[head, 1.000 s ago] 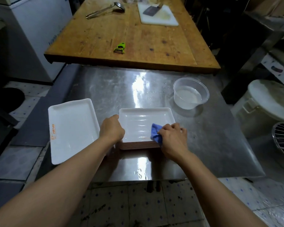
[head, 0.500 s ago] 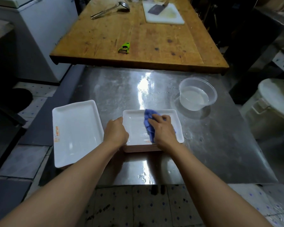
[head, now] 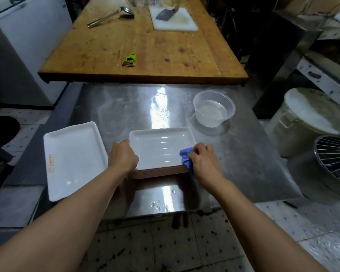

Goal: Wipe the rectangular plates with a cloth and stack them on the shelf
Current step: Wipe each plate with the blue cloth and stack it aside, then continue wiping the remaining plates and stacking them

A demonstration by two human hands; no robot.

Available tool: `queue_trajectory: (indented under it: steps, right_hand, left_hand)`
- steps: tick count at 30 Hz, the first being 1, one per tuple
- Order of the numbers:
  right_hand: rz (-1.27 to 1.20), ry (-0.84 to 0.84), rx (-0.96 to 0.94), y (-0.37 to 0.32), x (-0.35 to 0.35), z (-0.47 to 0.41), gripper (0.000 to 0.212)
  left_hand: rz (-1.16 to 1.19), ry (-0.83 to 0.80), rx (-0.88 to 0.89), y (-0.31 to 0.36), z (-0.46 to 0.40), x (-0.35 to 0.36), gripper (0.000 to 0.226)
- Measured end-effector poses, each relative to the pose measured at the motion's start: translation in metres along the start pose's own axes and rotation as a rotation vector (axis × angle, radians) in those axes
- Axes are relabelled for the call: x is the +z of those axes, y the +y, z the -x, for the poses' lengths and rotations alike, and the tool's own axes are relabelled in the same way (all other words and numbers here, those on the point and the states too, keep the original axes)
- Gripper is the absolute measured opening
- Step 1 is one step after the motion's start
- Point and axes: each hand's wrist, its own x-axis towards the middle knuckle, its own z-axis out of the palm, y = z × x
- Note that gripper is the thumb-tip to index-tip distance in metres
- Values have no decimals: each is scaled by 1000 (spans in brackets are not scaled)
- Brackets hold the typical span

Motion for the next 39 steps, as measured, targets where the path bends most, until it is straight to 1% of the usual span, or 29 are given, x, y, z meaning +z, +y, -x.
queue_trajectory:
  steps: [1, 3, 6, 8, 10, 11, 13, 15, 16, 18, 20, 22, 23, 24, 26, 27, 28, 29, 31, 33, 36, 37, 39]
  right_hand:
    - [-56, 18, 46, 2, 0, 2, 26]
    - [-154, 49, 152, 7, -1, 6, 25]
    - [-254, 123, 195, 22, -8, 14, 19]
    - [-448, 191, 258, 32, -17, 20, 14]
    - [-585, 226, 373, 39, -25, 23, 13]
    - [-627, 225, 424, 40, -28, 23, 15]
    - [-703, 225, 481, 43, -31, 22, 17]
    - [-765, 249, 506, 43, -34, 22, 18]
    - [-799, 265, 512, 43, -35, 23, 19]
    - [-895, 292, 532, 43, -36, 25, 19]
    - [-1031, 311, 541, 43, -38, 28, 20]
    - [-1149, 336, 525, 42, -44, 29, 23]
    - [-1202, 346, 506, 42, -48, 29, 28]
    - [-1258, 349, 477, 41, -53, 28, 34]
    - [-1346, 346, 399, 38, -65, 26, 44]
    - [-1352, 354, 354, 38, -70, 25, 45]
    - [-1338, 366, 312, 38, -75, 25, 43]
    - [-1309, 372, 277, 38, -79, 25, 39]
    - [-1260, 357, 226, 42, -85, 28, 30]
    - [-1233, 322, 194, 49, -90, 31, 25]
    - [-1221, 285, 119, 59, -96, 32, 25]
    - [-1234, 272, 98, 62, -98, 30, 26]
    - [-1243, 232, 85, 66, -102, 27, 24]
  left_hand:
    - [-8, 5, -3, 1, 1, 0, 38]
    - [-20, 8, -5, 2, 3, -2, 41]
    - [-31, -20, -21, 4, 8, -3, 48]
    - [-45, -27, -52, 9, 18, -5, 50]
    - [-83, 29, -53, 15, 31, -7, 50]
    - [-96, 66, -15, 19, 37, -8, 51]
    - [-102, 100, 126, 28, 47, -7, 47]
    - [-99, 78, 269, 36, 54, -3, 36]
    - [-95, 53, 311, 40, 57, -2, 32]
    - [-72, 10, 349, 51, 64, 1, 29]
    - [36, -6, 362, 67, 74, 1, 29]
    - [271, -51, 314, 86, 84, -2, 28]
    - [403, -118, 248, 97, 89, -6, 28]
    - [535, -221, 160, 107, 94, -9, 29]
    - [781, -511, -56, 127, 104, -18, 39]
    - [895, -654, -148, 134, 107, -22, 44]
    - [999, -755, -208, 141, 108, -25, 47]
    - [1094, -810, -246, 147, 107, -27, 50]
    - [1243, -823, -314, 159, 100, -29, 52]
    - [1329, -818, -342, 172, 91, -30, 56]
    - [1432, -863, -369, 190, 82, -34, 60]
    - [1416, -865, -359, 195, 80, -35, 59]
    - [1311, -850, -298, 202, 76, -34, 51]
